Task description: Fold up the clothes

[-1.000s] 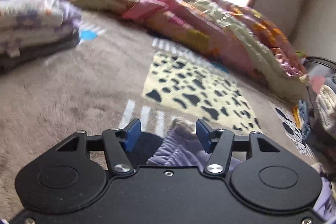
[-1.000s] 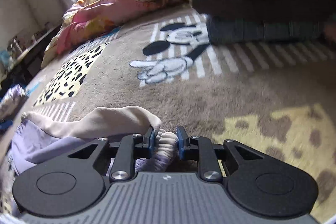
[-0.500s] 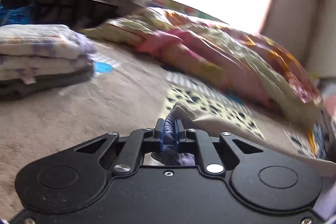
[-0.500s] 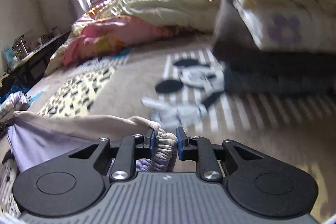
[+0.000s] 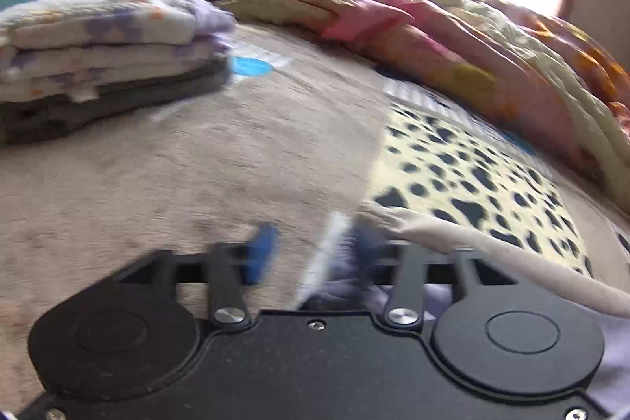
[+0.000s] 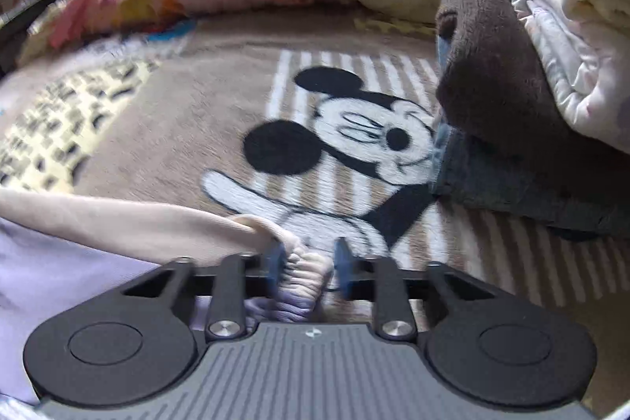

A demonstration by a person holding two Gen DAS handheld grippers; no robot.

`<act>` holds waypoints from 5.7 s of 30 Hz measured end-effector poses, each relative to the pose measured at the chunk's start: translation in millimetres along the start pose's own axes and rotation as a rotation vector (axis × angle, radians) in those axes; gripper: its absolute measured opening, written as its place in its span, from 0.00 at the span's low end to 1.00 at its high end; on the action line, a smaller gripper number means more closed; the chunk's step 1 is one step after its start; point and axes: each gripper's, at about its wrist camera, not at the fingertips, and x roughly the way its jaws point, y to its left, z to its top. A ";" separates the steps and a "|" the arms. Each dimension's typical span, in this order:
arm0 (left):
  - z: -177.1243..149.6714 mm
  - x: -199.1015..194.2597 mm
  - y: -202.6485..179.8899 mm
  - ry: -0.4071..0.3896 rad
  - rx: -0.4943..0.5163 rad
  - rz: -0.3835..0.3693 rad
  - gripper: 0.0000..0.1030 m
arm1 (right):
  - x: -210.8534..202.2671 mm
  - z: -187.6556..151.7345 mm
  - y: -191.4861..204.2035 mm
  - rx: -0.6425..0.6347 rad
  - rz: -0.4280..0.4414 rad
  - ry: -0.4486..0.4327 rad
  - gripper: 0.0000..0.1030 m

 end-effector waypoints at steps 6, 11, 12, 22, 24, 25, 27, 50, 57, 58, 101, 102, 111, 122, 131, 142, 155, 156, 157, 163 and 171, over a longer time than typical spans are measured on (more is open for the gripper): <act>1.3 -22.7 7.3 -0.042 0.029 0.054 0.49 | -41.2 -10.5 -20.9 0.086 0.039 -0.104 0.53; -4.4 -52.3 -3.8 -0.064 0.044 -0.005 0.49 | -88.3 -40.9 -33.6 0.049 0.014 -0.152 0.59; -8.4 -59.8 -7.0 -0.060 0.041 -0.023 0.49 | -93.2 -44.7 -41.3 0.063 0.011 -0.145 0.59; -76.5 -150.4 -69.5 0.013 0.137 -0.221 0.53 | -191.8 -150.8 -44.1 0.034 0.269 -0.047 0.62; -99.4 -164.6 -76.4 0.060 0.134 -0.255 0.53 | -212.8 -181.2 -33.4 -0.008 0.345 -0.024 0.64; -110.6 -171.6 -79.7 0.083 0.134 -0.271 0.53 | -222.9 -195.2 -26.6 -0.042 0.373 -0.014 0.64; -130.5 -185.5 -85.8 0.119 0.144 -0.296 0.53 | -234.9 -216.9 -8.4 -0.146 0.384 0.010 0.65; -247.4 -264.6 -80.0 0.555 -0.259 -0.755 0.54 | -209.1 -300.0 18.7 0.533 0.939 0.263 0.13; -225.8 -264.0 -9.9 0.442 -0.637 -0.706 0.54 | -214.1 -276.7 79.8 0.767 1.174 0.161 0.13; -222.5 -265.4 -0.8 0.421 -0.681 -0.705 0.54 | -216.3 -271.6 87.2 0.793 1.183 0.118 0.13; -103.3 -282.0 29.2 -0.159 -0.273 -0.847 0.06 | -221.7 -290.7 124.0 0.622 0.964 0.077 0.42; -103.5 -274.2 36.6 -0.142 -0.265 -0.807 0.06 | -222.4 -287.4 111.7 0.629 0.932 0.058 0.42; -149.4 -231.1 98.7 0.153 -0.350 -0.485 0.07 | -205.0 -242.4 16.2 0.662 0.479 -0.146 0.44; -165.3 -233.0 75.4 0.169 -0.285 -0.333 0.54 | -115.5 -201.8 -76.5 0.714 0.249 -0.209 0.63; -144.8 -228.0 76.2 0.113 -0.302 -0.355 0.08 | -128.8 -193.4 -75.5 0.831 0.391 -0.247 0.14; -147.1 -228.5 87.3 0.187 -0.236 -0.270 0.32 | -151.5 -233.6 -92.8 0.817 0.299 -0.145 0.33; -69.5 -180.7 73.4 0.059 -0.165 -0.194 0.48 | -116.3 -123.9 -67.0 0.406 0.236 -0.149 0.50; -61.1 -169.9 71.4 0.059 -0.164 -0.213 0.49 | -106.5 -114.4 -63.2 0.384 0.236 -0.139 0.52; -53.5 -158.1 68.7 0.062 -0.158 -0.223 0.50 | -96.9 -105.1 -59.6 0.362 0.239 -0.126 0.53; -18.3 -78.2 49.7 0.109 -0.147 -0.244 0.53 | -48.8 -60.9 -39.7 0.184 0.296 -0.053 0.55; 6.0 3.8 34.5 0.205 -0.168 -0.264 0.57 | -26.8 -51.8 -34.1 0.060 0.332 -0.012 0.28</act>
